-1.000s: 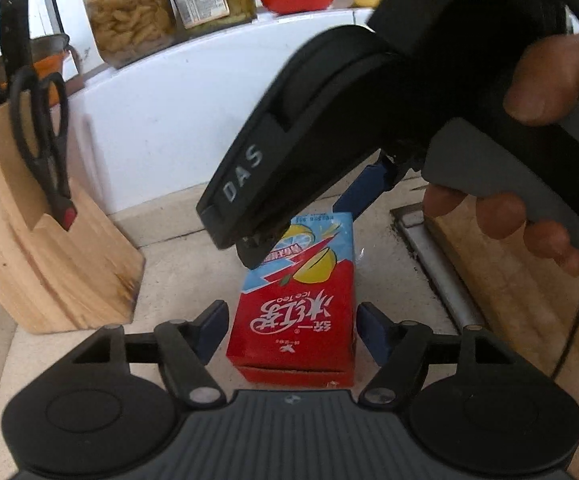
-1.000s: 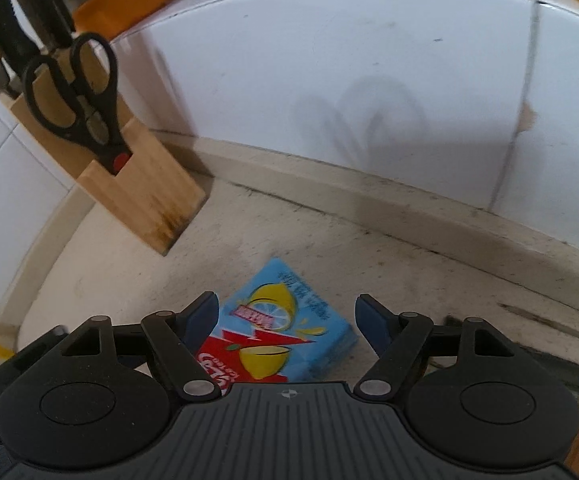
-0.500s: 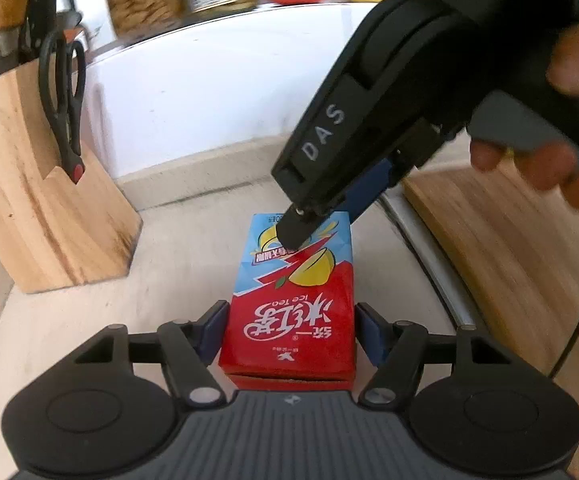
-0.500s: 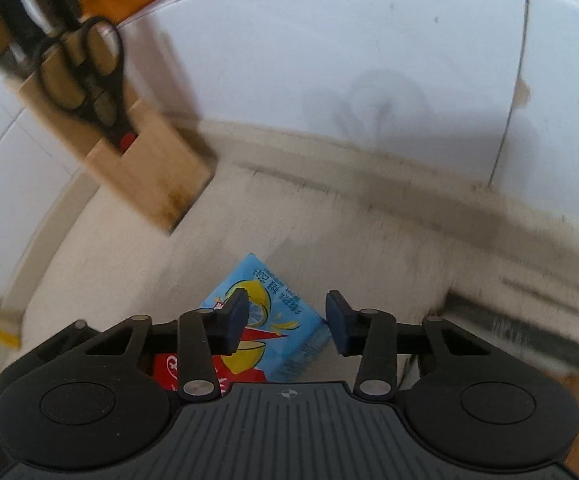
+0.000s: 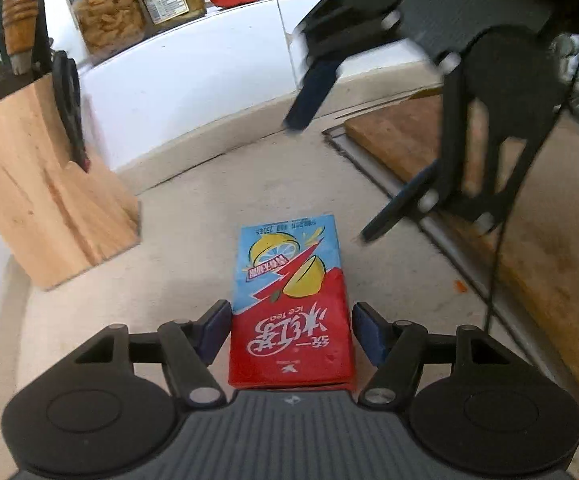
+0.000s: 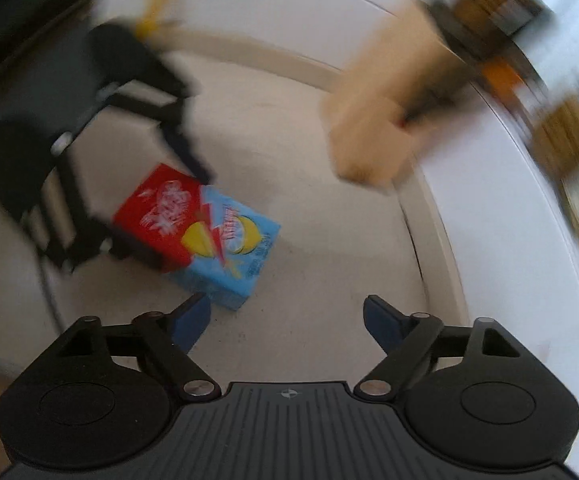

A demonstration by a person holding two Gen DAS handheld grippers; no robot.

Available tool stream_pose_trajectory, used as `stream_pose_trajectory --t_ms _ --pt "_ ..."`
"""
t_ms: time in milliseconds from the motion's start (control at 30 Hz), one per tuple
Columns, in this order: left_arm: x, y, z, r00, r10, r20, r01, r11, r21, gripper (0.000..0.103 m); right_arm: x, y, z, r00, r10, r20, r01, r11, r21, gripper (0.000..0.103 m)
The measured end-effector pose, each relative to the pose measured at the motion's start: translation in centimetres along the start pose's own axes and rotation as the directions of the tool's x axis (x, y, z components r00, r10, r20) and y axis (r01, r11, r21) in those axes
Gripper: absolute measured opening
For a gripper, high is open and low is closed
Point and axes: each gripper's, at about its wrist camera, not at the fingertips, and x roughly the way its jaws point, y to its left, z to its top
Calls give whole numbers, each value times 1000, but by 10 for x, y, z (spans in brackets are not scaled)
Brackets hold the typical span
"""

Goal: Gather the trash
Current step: 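Grasp the red-and-blue Ice Tea carton with the right tool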

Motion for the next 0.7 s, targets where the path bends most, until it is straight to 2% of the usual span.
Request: stream_pose_trajectory --t_ms 67,167,300,400,500,600,700 --pt "1 4 1 1000 -20 -8 20 1000 12 60 11 -7 7 999 44 1 -44 999 -13 88" --pt "4 8 -3 1000 -12 -26 13 999 31 61 23 -12 14 992 121 43 -119 992 -37 89" --pt "4 23 -5 997 -59 -54 57 998 -25 60 30 -7 21 978 202 48 -195 975 -110 88" --pt "0 27 -9 994 -91 -56 87 994 -65 60 32 -5 18 974 224 32 -219 967 -128 88" --pt "10 27 -11 995 -58 -76 54 997 -55 60 45 -7 22 969 242 51 -234 964 -126 89" --pt "11 28 -14 997 -47 -63 42 996 -74 60 59 -5 24 960 277 48 -271 957 -104 89" --pt "12 28 -16 998 -10 -57 5 996 -93 60 60 3 24 959 278 63 -268 955 -129 86"
